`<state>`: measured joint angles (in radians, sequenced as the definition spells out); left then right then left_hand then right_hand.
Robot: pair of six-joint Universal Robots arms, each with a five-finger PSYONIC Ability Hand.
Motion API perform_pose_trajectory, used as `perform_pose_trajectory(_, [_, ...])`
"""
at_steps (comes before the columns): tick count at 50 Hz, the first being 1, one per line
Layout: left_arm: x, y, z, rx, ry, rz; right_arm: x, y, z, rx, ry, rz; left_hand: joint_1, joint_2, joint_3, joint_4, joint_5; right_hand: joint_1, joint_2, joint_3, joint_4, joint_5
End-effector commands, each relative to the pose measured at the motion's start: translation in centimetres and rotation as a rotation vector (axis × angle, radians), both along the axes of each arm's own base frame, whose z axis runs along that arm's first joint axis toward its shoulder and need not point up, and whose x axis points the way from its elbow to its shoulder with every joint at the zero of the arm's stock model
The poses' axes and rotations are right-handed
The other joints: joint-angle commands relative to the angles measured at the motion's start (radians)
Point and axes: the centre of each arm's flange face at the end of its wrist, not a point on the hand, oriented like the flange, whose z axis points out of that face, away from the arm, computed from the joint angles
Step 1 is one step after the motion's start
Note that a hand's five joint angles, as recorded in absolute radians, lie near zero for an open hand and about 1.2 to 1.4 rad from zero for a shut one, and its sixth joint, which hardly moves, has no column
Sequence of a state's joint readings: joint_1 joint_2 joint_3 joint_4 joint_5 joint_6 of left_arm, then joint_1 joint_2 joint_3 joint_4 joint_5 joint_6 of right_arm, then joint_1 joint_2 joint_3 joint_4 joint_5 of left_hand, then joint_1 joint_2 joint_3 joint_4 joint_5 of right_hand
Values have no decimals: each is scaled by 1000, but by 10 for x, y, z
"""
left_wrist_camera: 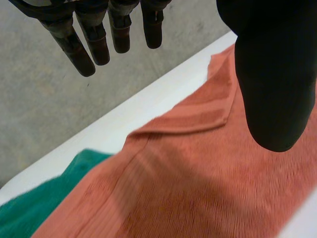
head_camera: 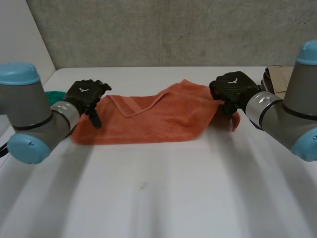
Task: Fold the laundry.
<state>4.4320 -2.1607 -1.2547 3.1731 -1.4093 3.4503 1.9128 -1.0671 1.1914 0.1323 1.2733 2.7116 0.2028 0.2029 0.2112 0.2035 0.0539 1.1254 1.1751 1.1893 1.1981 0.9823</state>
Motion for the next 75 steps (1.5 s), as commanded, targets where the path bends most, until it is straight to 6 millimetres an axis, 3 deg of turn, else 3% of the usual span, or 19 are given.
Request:
perform_pose_trajectory(1, [-34, -5, -1, -33, 25, -81, 16, 54, 40, -17, -53, 193, -28, -28, -37, -29, -54, 271, 221, 207, 198, 239])
perform_pose_trajectory(7, [-73, 5, -12, 10, 18, -191, 19, 99, 78, -65, -134, 302, -28, -28, -37, -29, -54, 271, 221, 207, 198, 239])
perform_pose_trajectory(16, [-115, 30, -25, 27, 4, -306, 17, 136, 93, -31, -205, 378, 1, 1, -7, 0, -25, 271, 221, 207, 198, 239])
perform_pose_trajectory(17, [-116, 30, -25, 25, 3, -306, 16, 138, 93, -35, -207, 383, 118, 118, 110, 117, 92, 271, 221, 207, 198, 239])
perform_pose_trajectory(20, [-118, 29, -23, 11, 10, -300, 14, 140, 92, -34, -209, 384, 1033, 1033, 1024, 1032, 1007, 271, 221, 207, 198, 239])
perform_pose_trajectory(23, [-115, 22, -16, -22, 26, -272, 11, 129, 90, -42, -210, 357, 1193, 1193, 1185, 1193, 1168, 271, 221, 207, 198, 239])
perform_pose_trajectory(27, [-108, 11, 4, -83, 62, -239, 9, 103, 89, -66, -210, 287, 1193, 1193, 1185, 1193, 1168, 271, 221, 207, 198, 239])
perform_pose_trajectory(31, [-96, -2, 56, -226, 148, -196, 8, 68, 93, -119, -208, 186, 1193, 1193, 1185, 1193, 1168, 271, 221, 207, 198, 239])
perform_pose_trajectory(32, [-91, -3, 83, -295, 200, -180, 9, 54, 99, -161, -213, 145, 1193, 1193, 1185, 1193, 1168, 271, 221, 207, 198, 239])
perform_pose_trajectory(36, [-78, 4, 144, -448, 321, -138, 12, 24, 117, -271, -234, 45, 1193, 1193, 1185, 1193, 1168, 271, 221, 207, 198, 239])
perform_pose_trajectory(40, [-63, 20, 173, -513, 375, -70, 16, 7, 131, -361, -257, -2, 1193, 1193, 1185, 1193, 1168, 271, 221, 207, 198, 239])
perform_pose_trajectory(42, [-58, 26, 168, -498, 370, -41, 18, 4, 129, -369, -260, -16, 1193, 1193, 1185, 1193, 1168, 271, 221, 207, 198, 239])
perform_pose_trajectory(46, [-50, 40, 126, -387, 311, 4, 25, 4, 112, -331, -244, -9, 1193, 1193, 1185, 1193, 1168, 271, 221, 207, 198, 239])
perform_pose_trajectory(51, [-49, 69, 42, -172, 197, 7, 34, 17, 51, -171, -168, 22, 1193, 1193, 1185, 1193, 1168, 271, 221, 207, 198, 239])
perform_pose_trajectory(56, [-51, 100, -1, -31, 112, -8, 38, 23, -13, -65, -53, 39, 1065, 1065, 1057, 1065, 1040, 271, 221, 207, 198, 239])
perform_pose_trajectory(59, [-48, 116, -9, 40, 68, -1, 35, 24, -45, -24, 30, 33, 697, 697, 688, 696, 671, 271, 221, 207, 198, 239])
perform_pose_trajectory(63, [-38, 121, 1, 76, 31, 34, 25, 23, -62, -3, 104, 9, 457, 457, 449, 457, 432, 271, 221, 207, 198, 239])
perform_pose_trajectory(70, [-8, 102, 28, 76, 42, 116, 17, 25, -58, 8, 95, -9, 258, 257, 249, 257, 232, 271, 221, 207, 198, 239])
perform_pose_trajectory(75, [6, 92, 28, 108, 56, 120, 14, 34, -49, 17, 66, -6, 207, 207, 199, 207, 182, 271, 221, 207, 198, 239])
